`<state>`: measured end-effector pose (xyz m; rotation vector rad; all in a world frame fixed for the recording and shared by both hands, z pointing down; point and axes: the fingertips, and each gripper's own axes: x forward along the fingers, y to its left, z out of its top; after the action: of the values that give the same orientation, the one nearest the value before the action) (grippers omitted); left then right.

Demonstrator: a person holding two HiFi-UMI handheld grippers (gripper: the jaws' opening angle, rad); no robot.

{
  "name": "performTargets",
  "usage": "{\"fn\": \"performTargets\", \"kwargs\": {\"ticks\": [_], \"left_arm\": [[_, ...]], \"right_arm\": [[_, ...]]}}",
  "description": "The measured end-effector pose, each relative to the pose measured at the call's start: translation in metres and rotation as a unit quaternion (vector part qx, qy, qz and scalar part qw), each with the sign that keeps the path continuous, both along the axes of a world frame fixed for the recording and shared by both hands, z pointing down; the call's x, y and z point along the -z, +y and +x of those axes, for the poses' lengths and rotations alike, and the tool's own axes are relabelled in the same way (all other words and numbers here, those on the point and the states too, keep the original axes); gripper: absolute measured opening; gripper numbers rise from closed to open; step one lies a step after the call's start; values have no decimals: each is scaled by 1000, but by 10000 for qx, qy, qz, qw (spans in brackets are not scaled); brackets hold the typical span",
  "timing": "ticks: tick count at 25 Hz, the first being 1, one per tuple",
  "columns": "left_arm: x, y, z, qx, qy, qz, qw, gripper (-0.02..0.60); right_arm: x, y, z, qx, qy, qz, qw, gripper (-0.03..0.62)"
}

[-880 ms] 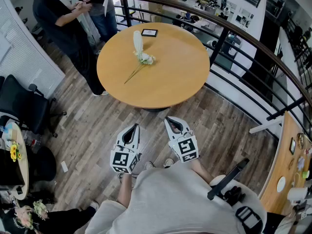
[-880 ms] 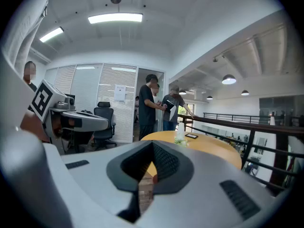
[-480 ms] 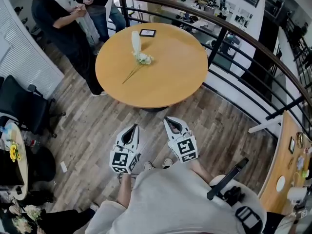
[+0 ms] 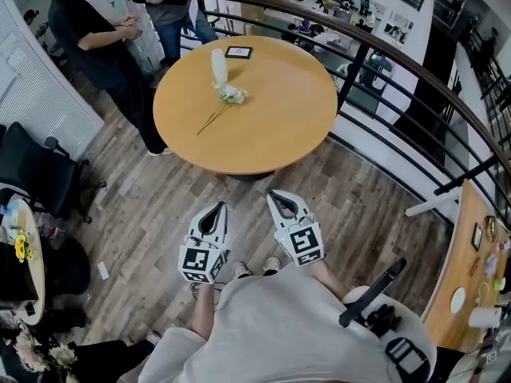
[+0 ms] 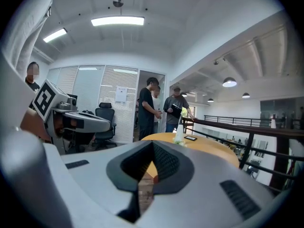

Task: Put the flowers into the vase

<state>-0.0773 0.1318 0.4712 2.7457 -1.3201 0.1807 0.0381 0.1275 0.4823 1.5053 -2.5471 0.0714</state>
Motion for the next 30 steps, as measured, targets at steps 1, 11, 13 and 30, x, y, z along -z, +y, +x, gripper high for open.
{"fn": "performTargets", "kwargs": {"ticks": [1,11,13,30], "left_arm": [[1,0,1,1,-10,10,10000,6],[9,2,3,257,-219,88,9994,6],[10,-1,2,339,-258,96,9990,6],[-9,-92,10,307,-44,38,9995,6]], "right_arm": [[0,0,1,2,19,10,10000,8],[-1,-3,9,186,-71,4,9998,8],[-2,-9,10,226,-67,4,9997,8],[-18,-92,17,166,157,-58,9997,8]]}}
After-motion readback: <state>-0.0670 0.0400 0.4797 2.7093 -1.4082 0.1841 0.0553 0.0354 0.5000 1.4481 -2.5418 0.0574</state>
